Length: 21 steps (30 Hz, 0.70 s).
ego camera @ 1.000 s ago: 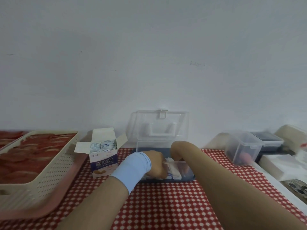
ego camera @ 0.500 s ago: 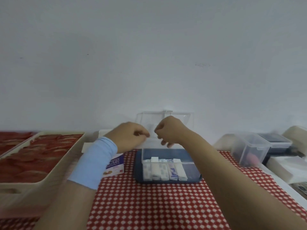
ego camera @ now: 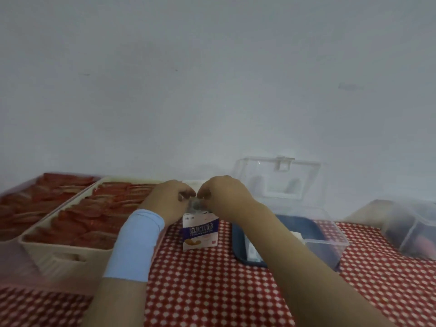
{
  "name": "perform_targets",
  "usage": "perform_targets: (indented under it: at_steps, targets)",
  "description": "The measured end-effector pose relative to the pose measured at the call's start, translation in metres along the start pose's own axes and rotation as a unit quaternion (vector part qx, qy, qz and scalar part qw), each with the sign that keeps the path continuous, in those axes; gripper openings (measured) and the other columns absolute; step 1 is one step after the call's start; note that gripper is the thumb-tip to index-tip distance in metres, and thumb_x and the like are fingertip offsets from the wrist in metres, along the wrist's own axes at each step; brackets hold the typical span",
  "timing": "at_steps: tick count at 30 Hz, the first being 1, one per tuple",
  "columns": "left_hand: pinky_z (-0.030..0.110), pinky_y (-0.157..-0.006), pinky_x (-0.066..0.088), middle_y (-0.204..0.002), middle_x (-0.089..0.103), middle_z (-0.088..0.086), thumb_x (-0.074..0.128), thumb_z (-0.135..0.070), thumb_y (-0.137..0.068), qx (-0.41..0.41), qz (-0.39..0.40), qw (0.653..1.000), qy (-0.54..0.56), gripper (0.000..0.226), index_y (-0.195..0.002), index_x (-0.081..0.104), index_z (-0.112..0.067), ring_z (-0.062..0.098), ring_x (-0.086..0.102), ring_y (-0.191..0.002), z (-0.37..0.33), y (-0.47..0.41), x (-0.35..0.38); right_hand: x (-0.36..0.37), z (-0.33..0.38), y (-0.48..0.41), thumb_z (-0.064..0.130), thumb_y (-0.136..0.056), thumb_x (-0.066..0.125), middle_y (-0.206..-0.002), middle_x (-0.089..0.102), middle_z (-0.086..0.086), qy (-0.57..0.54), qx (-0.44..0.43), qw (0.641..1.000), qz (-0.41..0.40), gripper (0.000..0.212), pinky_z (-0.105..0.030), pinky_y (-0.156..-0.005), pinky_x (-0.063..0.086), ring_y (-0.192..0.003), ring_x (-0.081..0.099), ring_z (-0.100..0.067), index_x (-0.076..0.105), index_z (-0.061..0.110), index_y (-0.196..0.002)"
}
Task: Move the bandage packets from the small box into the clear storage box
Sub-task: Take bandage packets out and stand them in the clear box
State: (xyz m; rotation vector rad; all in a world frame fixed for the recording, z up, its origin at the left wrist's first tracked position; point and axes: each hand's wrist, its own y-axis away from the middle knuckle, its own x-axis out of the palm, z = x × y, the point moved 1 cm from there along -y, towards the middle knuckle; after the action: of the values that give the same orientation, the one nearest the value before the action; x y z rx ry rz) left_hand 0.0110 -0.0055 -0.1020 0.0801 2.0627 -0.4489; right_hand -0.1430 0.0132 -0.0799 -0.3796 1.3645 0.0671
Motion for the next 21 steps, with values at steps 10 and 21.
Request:
perform_targets:
  at_steps: [10, 21]
  targets:
    - [0.012, -0.065, 0.038, -0.089, 0.063, -0.018, 0.065, -0.029, -0.092, 0.003, 0.027, 0.999, 0.045, 0.014, -0.1, 0.076, -0.028, 0.001, 0.06, -0.084, 0.01, -0.004, 0.001, 0.011, -0.007, -0.005, 0.034, -0.096, 0.06, -0.102, 0.072, 0.006, -0.036, 0.032, 0.999, -0.018, 0.015, -0.037, -0.091, 0.051, -0.095, 0.064, -0.016, 0.073, 0.029, -0.101]
    - [0.021, -0.061, 0.043, -0.076, 0.069, -0.001, 0.067, -0.03, -0.092, 0.004, -0.034, 0.997, 0.07, 0.014, -0.083, 0.073, -0.021, 0.016, 0.063, -0.074, 0.01, -0.006, 0.004, 0.021, -0.02, 0.001, 0.022, -0.096, 0.064, -0.107, 0.074, 0.004, -0.194, 0.04, 0.979, -0.054, 0.027, -0.026, -0.085, 0.057, -0.089, 0.067, -0.008, 0.07, 0.021, -0.122]
